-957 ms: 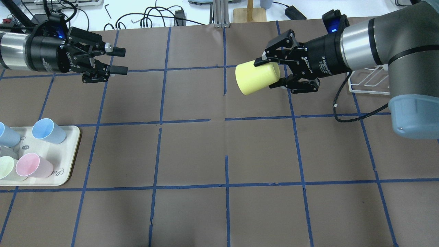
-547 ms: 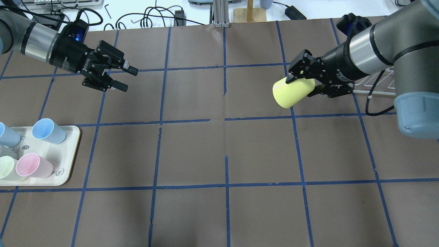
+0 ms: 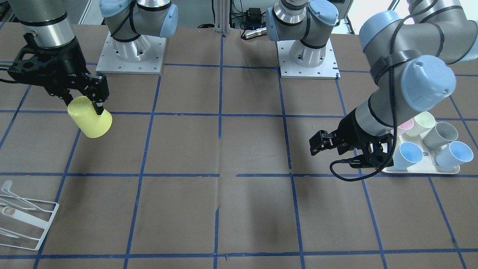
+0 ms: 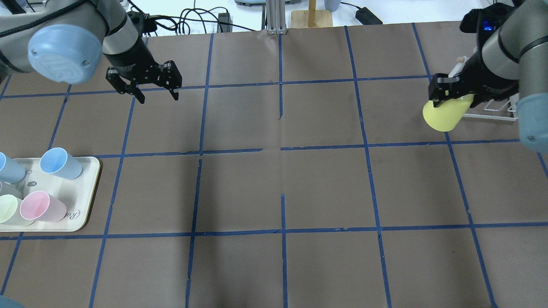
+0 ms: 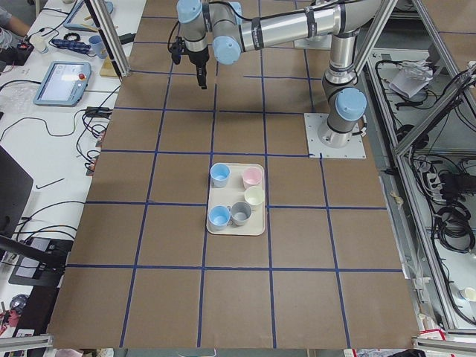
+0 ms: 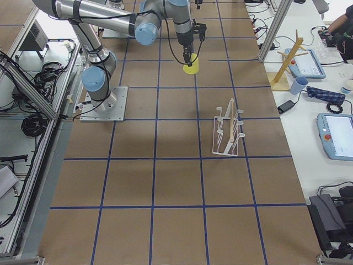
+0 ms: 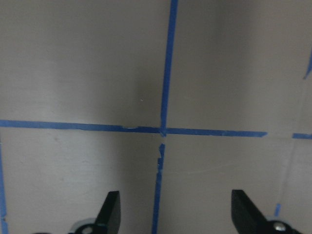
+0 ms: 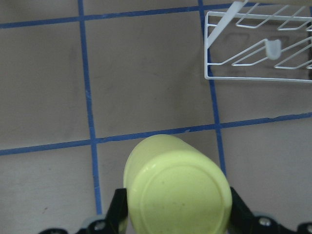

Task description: Transfer IKEA cup to right arm and place on rack

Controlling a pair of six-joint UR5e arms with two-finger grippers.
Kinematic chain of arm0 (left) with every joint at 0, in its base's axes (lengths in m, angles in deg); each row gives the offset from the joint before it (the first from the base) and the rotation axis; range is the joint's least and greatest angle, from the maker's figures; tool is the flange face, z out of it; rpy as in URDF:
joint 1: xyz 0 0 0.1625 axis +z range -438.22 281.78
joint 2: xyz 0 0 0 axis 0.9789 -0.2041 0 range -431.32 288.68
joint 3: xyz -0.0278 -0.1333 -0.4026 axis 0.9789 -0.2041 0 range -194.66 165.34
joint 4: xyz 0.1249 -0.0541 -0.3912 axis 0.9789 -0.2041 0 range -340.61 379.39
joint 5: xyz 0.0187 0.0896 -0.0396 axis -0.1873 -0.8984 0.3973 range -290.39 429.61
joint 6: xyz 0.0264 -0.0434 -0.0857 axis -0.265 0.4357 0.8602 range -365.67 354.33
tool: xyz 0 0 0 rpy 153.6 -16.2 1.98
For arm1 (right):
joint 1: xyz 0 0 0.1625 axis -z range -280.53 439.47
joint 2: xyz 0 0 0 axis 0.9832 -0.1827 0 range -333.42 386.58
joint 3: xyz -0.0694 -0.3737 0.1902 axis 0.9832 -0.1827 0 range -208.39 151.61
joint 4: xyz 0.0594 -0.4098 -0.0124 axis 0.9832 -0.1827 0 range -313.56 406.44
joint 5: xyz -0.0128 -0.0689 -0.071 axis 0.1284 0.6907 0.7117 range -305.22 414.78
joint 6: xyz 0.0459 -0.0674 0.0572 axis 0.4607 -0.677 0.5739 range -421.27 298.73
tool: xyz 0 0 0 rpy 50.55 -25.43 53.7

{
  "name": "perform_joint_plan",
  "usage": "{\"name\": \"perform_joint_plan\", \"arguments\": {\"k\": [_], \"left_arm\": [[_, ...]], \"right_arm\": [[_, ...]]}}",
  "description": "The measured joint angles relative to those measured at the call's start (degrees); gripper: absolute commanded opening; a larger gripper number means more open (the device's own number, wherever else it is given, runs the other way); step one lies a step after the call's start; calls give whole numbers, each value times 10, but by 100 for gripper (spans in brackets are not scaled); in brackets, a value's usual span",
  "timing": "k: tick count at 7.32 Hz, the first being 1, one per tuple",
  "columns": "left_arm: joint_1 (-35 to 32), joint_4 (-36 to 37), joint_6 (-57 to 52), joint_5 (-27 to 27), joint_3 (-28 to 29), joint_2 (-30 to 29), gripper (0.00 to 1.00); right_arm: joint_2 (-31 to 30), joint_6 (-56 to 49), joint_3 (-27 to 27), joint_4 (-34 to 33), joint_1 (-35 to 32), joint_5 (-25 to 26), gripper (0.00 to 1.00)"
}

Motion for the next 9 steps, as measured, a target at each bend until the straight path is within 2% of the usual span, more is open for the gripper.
{"name": "perform_joint_plan", "arguments": {"k": [2, 4, 6, 7, 9], "left_arm": [[-42, -79, 2, -31, 87, 20, 100], [-32, -112, -2, -26, 122, 27, 100], [-5, -110, -4, 3, 76, 53, 100], [-3, -83, -6, 5, 39, 72, 100], [-6, -38, -9, -14, 13, 79, 100]], "right_arm": [[35, -77, -5, -43, 46, 10, 43], [89, -115, -12, -114, 63, 18, 43], [125, -124, -27, -143, 67, 19, 43], [137, -123, -36, -148, 68, 20, 43], [157, -121, -56, -152, 71, 21, 44]]}}
